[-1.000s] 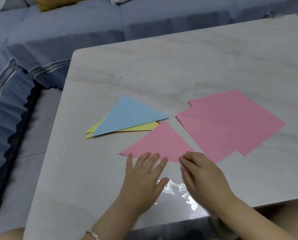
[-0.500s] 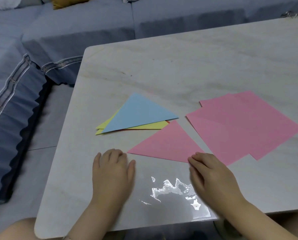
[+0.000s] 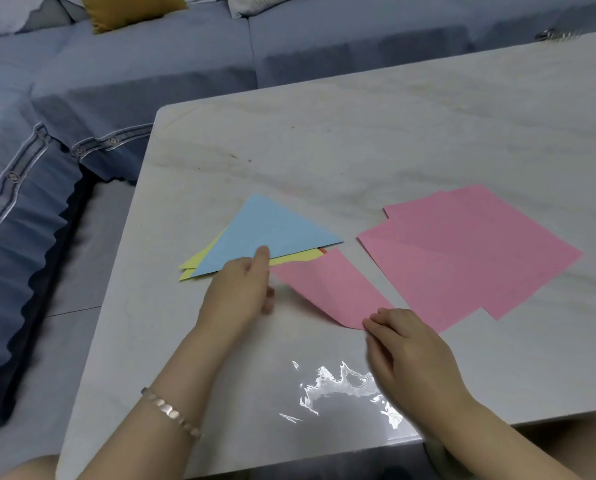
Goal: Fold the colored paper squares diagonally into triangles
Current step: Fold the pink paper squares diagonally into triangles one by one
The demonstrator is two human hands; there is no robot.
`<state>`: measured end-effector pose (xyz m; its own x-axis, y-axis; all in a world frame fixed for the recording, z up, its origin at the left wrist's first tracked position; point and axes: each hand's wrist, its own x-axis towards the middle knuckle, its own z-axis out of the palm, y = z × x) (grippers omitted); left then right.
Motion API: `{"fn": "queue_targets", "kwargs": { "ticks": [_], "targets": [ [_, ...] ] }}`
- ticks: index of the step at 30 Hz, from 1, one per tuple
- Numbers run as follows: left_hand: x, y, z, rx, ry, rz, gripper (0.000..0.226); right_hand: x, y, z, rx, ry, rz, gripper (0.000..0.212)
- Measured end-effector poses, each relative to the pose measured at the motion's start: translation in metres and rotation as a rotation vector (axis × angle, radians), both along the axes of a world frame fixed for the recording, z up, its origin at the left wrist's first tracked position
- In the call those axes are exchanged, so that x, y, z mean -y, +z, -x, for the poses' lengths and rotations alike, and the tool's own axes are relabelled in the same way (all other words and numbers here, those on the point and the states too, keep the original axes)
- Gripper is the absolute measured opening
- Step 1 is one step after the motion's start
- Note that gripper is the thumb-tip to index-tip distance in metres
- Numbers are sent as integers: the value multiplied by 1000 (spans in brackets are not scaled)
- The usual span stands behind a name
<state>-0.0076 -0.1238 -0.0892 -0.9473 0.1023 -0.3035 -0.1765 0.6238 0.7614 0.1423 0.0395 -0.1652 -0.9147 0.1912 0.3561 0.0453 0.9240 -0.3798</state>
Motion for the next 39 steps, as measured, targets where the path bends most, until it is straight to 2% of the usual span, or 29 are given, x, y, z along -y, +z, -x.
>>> {"fn": "queue_targets", "kwargs": {
  "ticks": [3, 5, 6, 9, 11, 13, 18, 20, 22, 25, 28, 31, 33, 36, 39],
  "targets": [
    [-4, 7, 12, 135, 142, -131, 55, 0, 2, 0, 21, 2, 9, 21],
    [-2, 13, 17, 229, 90, -99, 59, 0, 1, 0, 19, 4, 8, 23],
    [-1, 12, 18, 247, -2, -20, 57, 0, 1, 0, 18, 5, 6, 23],
    [0, 0, 11, 100, -325, 309, 30, -1, 2, 1, 36, 9, 17, 22],
    [-2, -7, 1, -56, -383, 445, 21, -1, 4, 1, 70, 20, 17, 19],
    [-3, -9, -9, -184, -377, 398, 18, -4, 7, 0, 84, 25, 29, 13],
    [6, 4, -7, -414, -258, 68, 16, -33, 16, 4, 104, -63, 159, 37],
    [11, 12, 12, -461, -211, 46, 16, -47, 21, 9, 147, -144, 127, 38],
    [17, 13, 38, -444, -174, 104, 18, -59, 23, 16, 261, -212, 93, 44],
    [23, 8, 63, -391, -155, 301, 35, -68, 28, 27, 445, -232, 36, 68],
    [20, -1, 58, -510, -218, 497, 46, -73, 28, 33, 538, -248, -34, 76],
    [6, -9, 32, -593, -311, 411, 40, -74, 27, 35, 548, -242, -108, 67],
    [-12, -13, 14, -509, -383, 259, 35, -73, 22, 32, 545, -232, -130, 69],
    [-53, -13, -1, -351, -452, 94, 39, -67, 24, 24, 533, -204, -159, 76],
    [-96, -11, 1, -227, -462, 68, 49, -66, 25, 15, 492, -202, -151, 81]
  ]
}}
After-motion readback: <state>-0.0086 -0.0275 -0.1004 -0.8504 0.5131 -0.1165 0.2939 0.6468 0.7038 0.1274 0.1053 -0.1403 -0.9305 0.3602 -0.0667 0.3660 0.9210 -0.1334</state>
